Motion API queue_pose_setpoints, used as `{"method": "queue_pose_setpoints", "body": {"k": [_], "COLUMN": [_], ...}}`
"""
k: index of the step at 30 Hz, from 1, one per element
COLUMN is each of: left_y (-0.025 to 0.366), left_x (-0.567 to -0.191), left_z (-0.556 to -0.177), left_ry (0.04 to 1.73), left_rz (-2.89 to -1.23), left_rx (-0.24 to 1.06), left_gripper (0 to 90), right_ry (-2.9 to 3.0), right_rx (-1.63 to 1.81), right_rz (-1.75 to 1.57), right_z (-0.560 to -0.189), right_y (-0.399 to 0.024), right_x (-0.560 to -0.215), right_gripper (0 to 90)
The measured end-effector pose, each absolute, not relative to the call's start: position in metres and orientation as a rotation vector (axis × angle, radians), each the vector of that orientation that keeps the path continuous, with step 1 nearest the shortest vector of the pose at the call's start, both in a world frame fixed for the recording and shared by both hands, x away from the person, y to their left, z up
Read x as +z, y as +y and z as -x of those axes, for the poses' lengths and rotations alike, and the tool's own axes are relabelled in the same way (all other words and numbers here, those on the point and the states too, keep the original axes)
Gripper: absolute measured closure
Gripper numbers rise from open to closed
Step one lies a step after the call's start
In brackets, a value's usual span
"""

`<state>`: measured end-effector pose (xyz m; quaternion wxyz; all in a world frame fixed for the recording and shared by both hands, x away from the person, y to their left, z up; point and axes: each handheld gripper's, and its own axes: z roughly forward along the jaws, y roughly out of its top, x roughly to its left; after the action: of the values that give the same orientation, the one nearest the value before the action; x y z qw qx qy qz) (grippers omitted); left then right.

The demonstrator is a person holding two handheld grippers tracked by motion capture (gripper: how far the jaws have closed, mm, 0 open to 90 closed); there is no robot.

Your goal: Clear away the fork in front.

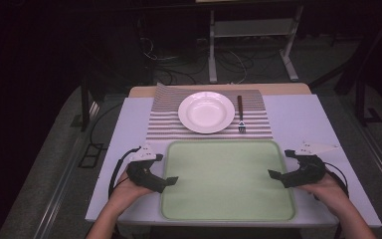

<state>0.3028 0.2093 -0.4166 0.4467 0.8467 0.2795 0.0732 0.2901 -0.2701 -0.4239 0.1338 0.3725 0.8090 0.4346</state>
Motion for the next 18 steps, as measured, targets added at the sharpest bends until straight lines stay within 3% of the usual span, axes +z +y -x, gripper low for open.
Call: {"method": "queue_pose_setpoints", "body": {"k": [18], "left_y": [0.209], "left_x": [-0.417], "left_z": [-0.304], "left_ry": [0.704], "left_rz": [-2.086], "left_rx": [0.175], "left_gripper": [0.0], "right_ry": [2.369], "right_rx": [1.250], "right_rz": [-1.092], "right_z": [-0.311], "right_y": [-0.256], "right_x": [-0.418], "right_gripper": [1.1]}}
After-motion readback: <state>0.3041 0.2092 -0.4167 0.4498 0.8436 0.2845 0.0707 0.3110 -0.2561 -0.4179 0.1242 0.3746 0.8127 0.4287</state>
